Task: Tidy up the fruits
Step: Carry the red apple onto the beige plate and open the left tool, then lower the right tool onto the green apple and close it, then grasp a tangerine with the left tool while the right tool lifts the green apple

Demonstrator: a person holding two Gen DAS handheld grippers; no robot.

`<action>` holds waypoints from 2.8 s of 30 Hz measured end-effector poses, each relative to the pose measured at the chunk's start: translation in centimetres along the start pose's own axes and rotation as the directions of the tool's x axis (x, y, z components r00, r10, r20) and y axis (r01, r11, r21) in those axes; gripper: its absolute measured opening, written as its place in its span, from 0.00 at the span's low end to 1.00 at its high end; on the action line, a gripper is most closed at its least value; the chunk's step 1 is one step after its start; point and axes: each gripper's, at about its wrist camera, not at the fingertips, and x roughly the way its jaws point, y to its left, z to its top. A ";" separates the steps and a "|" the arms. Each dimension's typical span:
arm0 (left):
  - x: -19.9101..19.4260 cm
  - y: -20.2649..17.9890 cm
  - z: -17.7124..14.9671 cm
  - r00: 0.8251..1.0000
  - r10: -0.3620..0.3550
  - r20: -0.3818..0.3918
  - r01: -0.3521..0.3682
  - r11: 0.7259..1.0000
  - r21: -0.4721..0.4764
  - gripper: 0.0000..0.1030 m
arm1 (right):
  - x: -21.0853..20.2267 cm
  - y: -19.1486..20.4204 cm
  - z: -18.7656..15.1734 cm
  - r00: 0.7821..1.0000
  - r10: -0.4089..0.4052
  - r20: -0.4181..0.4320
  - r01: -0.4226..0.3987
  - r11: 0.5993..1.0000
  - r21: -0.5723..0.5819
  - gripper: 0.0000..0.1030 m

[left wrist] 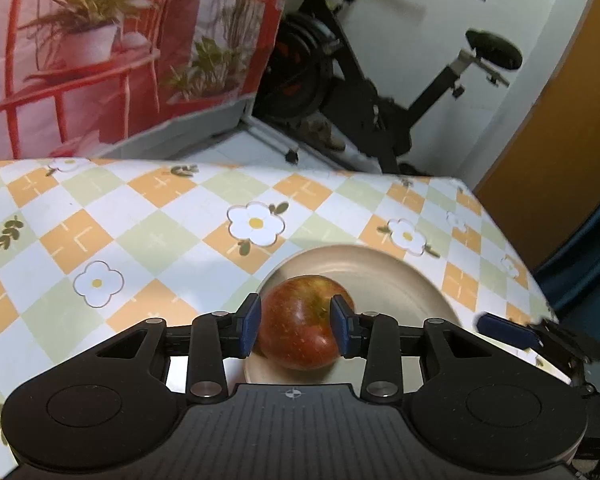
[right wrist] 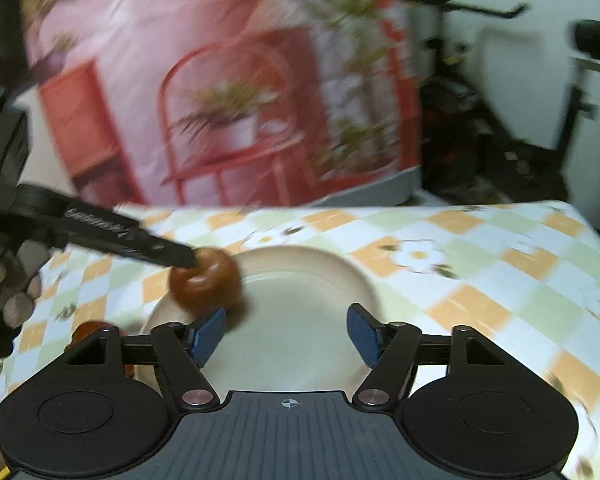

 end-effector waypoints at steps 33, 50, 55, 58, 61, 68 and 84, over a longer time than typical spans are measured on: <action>-13.6 -1.6 -12.0 0.961 0.202 0.188 -0.186 0.978 -0.099 0.39 | -6.7 2.1 -8.4 0.999 0.010 0.050 -0.011 1.000 0.005 0.71; -13.2 -2.1 -13.7 0.966 0.218 0.140 -0.202 0.972 -0.120 0.40 | -6.1 2.9 -9.1 0.994 0.097 -0.048 -0.100 0.993 -0.061 0.50; -13.2 -1.8 -13.9 0.967 0.222 0.128 -0.204 0.969 -0.141 0.42 | -6.0 3.1 -9.1 0.995 0.083 -0.060 -0.088 0.993 -0.083 0.48; -13.1 -1.8 -13.9 0.968 0.220 0.123 -0.202 0.969 -0.143 0.48 | -5.9 3.1 -9.1 0.995 0.074 -0.064 -0.079 0.993 -0.085 0.44; -13.0 -2.0 -13.9 0.969 0.215 0.124 -0.197 0.970 -0.139 0.49 | -5.8 3.1 -9.1 0.995 0.076 -0.070 -0.082 0.993 -0.086 0.41; -12.3 -1.8 -14.1 0.982 0.173 0.074 -0.160 0.976 -0.149 0.48 | -5.8 3.1 -9.1 0.995 0.076 -0.070 -0.082 0.993 -0.087 0.41; -10.1 -0.6 -15.0 0.998 0.048 -0.042 -0.057 0.967 -0.247 0.43 | -5.8 3.1 -9.1 0.994 0.078 -0.070 -0.084 0.993 -0.086 0.41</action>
